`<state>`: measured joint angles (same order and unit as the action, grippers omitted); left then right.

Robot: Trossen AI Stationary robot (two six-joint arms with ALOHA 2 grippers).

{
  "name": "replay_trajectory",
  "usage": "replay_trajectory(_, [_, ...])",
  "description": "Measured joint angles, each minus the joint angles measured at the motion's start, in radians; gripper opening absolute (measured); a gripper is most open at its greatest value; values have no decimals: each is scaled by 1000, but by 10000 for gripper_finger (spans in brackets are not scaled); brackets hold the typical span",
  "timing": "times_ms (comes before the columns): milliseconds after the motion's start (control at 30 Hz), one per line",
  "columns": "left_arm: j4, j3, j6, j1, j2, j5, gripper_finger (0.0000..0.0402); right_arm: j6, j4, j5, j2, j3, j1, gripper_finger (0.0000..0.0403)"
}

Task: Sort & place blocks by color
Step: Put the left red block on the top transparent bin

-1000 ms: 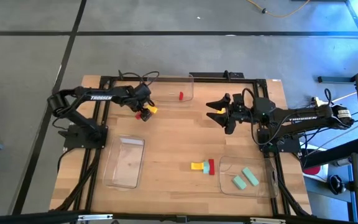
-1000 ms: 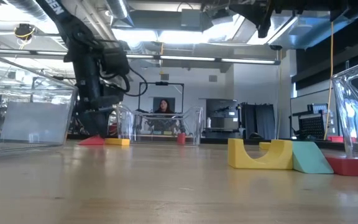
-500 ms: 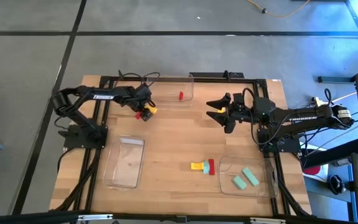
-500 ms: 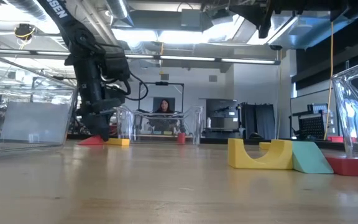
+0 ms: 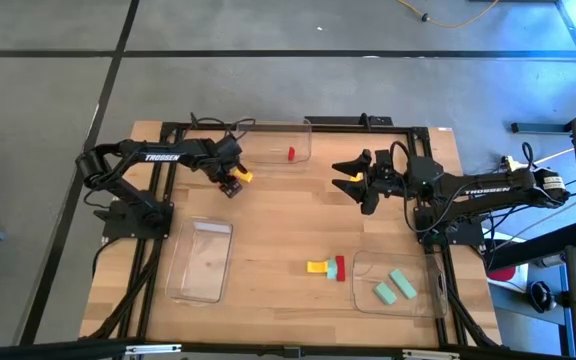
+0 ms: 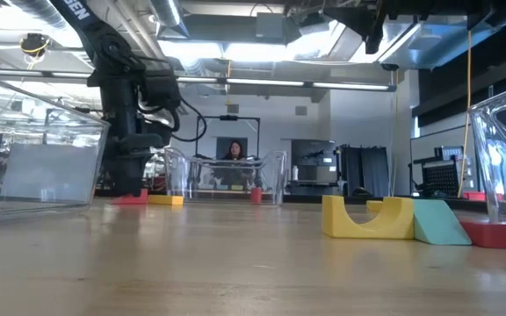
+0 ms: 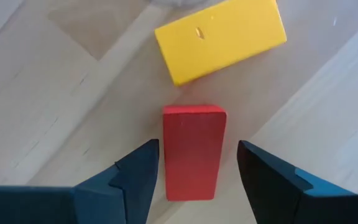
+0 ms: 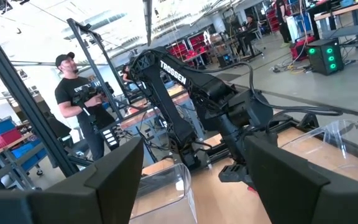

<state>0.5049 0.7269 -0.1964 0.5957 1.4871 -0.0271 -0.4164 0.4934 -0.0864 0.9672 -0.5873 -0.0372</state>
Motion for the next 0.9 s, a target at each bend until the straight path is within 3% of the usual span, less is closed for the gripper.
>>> replay_trajectory(633, [-52,-54,34,-1,-1,-1,207,2,0,-1,0,0,0,279])
replay_trajectory(733, [-46,-56,34,-3,-1,0,189,2,0,-1,0,0,0,279])
replay_trajectory(900, [-40,-56,31,-7,-3,6,117,3,0,-1,0,0,0,279])
